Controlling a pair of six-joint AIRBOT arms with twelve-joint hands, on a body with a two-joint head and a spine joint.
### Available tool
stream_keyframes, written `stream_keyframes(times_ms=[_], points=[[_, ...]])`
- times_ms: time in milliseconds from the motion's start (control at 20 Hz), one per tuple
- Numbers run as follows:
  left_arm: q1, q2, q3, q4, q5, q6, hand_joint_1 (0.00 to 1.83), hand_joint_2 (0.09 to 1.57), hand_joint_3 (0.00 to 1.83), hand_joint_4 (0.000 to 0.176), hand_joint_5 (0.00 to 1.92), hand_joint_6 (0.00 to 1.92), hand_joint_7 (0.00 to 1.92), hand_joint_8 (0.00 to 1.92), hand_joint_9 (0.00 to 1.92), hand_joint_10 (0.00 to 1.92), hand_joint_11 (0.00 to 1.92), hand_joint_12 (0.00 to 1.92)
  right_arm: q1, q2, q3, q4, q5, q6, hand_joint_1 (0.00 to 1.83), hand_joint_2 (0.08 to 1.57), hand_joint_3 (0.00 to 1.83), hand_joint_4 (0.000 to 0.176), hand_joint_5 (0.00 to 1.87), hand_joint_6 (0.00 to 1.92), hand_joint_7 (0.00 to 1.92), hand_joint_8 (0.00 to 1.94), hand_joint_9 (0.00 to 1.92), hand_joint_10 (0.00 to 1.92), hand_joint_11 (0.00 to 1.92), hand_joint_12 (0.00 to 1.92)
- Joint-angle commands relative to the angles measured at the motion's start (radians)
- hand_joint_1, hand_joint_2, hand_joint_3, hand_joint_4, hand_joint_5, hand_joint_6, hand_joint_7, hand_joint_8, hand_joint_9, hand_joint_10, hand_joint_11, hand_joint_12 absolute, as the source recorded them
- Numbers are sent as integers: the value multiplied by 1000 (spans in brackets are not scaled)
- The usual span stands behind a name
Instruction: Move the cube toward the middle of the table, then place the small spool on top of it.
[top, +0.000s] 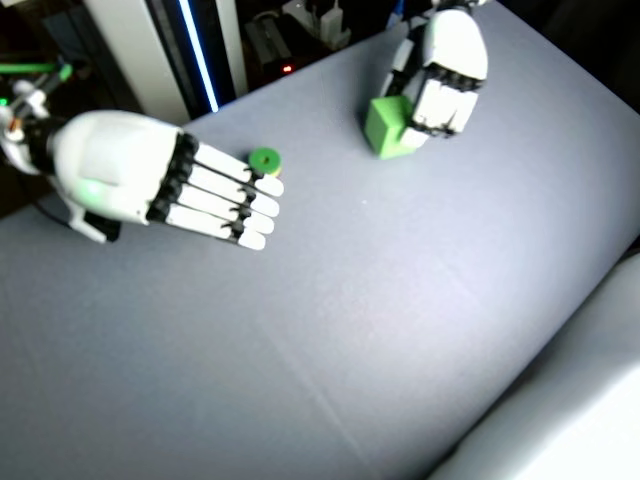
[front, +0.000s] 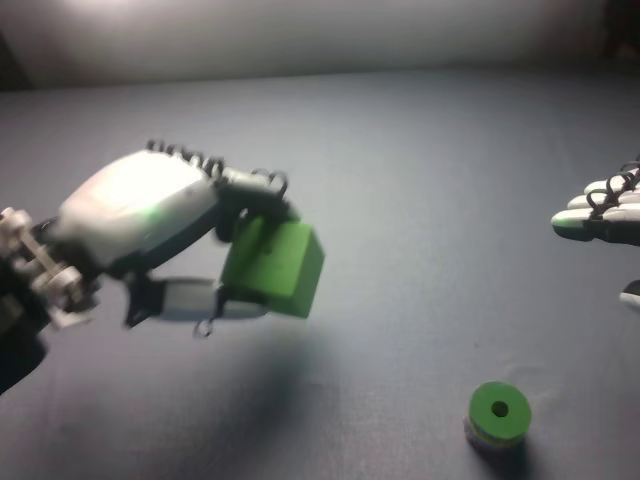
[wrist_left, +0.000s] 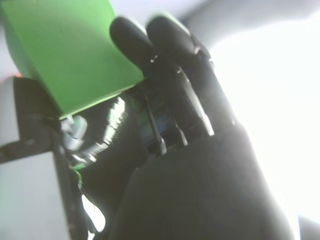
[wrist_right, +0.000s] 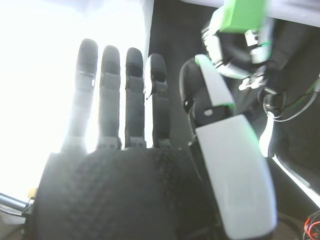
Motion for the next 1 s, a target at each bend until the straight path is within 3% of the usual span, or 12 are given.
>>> stream_keyframes(times_ms=[0, 100, 300, 350, 400, 450, 500, 600, 700, 800, 900, 950], points=[[-19, -9, 10, 4, -51, -4, 1244, 1143, 0, 0, 856, 1011, 1008, 1122, 873, 981, 641, 1425, 9, 1, 4, 13, 119, 5, 917, 1311, 0, 0, 614, 4, 614, 5, 591, 10, 431, 408], [-86, -54, 59, 34, 16, -9, 1366, 1148, 0, 0, 861, 891, 928, 1145, 843, 1351, 731, 1249, 9, -1, 6, 13, 119, 5, 938, 1331, 1, 0, 642, 1, 669, 4, 609, 3, 361, 410], [-178, -139, 137, 79, 105, -32, 1389, 1084, 1, 0, 989, 754, 1073, 857, 964, 1173, 863, 962, 14, -11, 13, 13, 120, 5, 933, 1389, 0, 0, 672, 1, 735, 3, 702, 7, 454, 516], [-188, -166, 160, 81, 125, -43, 1278, 1066, 1, 0, 1034, 829, 1148, 765, 865, 521, 391, 888, 17, -15, 14, 12, 120, 5, 962, 1371, 0, 0, 579, 1271, 766, 5, 774, 9, 521, 549], [-190, -175, 166, 82, 131, -48, 1278, 1066, 1, 0, 1034, 829, 1148, 765, 865, 521, 391, 888, 19, -16, 15, 11, 120, 5, 962, 1371, 0, 0, 579, 1271, 766, 5, 774, 9, 521, 549], [-193, -189, 176, 87, 141, -53, 1370, 1062, 0, 0, 1040, 772, 1219, 626, 929, 981, 368, 1121, 22, -17, 17, 9, 120, 5, 943, 1405, 1, 0, 495, 1622, 758, 5, 788, 7, 530, 568], [-197, -207, 188, 94, 155, -62, 1301, 1040, 3, 0, 1106, 616, 1218, 732, 1029, 739, 533, 1401, 26, -20, 19, 8, 120, 5, 824, 1436, 9, 0, 424, 732, 736, 7, 774, 14, 490, 603], [-199, -235, 204, 111, 183, -75, 1277, 1033, 0, 0, 1138, 587, 1218, 724, 1263, 374, 919, 1087, 37, -23, 22, 3, 120, 5, 848, 1449, 1, 0, 554, 116, 717, 4, 774, 7, 422, 701], [-199, -253, 216, 122, 208, -81, 1265, 1073, 3, 0, 1050, 692, 1104, 957, 1167, 248, 774, 1177, 45, -25, 23, -3, 120, 5, 823, 1465, 2, 0, 580, 27, 686, 0, 747, 0, 384, 729], [-200, -266, 225, 131, 230, -81, 1068, 1012, 0, 0, 789, 62, 840, 133, 917, 55, 513, 1045, 49, -27, 24, -7, 120, 5, 850, 1460, 0, 0, 589, 18, 692, 4, 749, 2, 388, 735], [-200, -271, 230, 132, 243, -81, 887, 1009, 0, 0, 572, 2, 672, 8, 784, 3, 363, 1202, 51, -28, 24, -9, 120, 5, 925, 1452, 0, 0, 587, 11, 693, 3, 752, 3, 382, 732], [-200, -272, 233, 132, 245, -81, 793, 1017, 4, 37, 438, 0, 530, 1, 634, 0, 220, 1177, 53, -28, 24, -10, 120, 5, 920, 1462, 0, 0, 573, 3, 671, 0, 732, 0, 362, 724]])
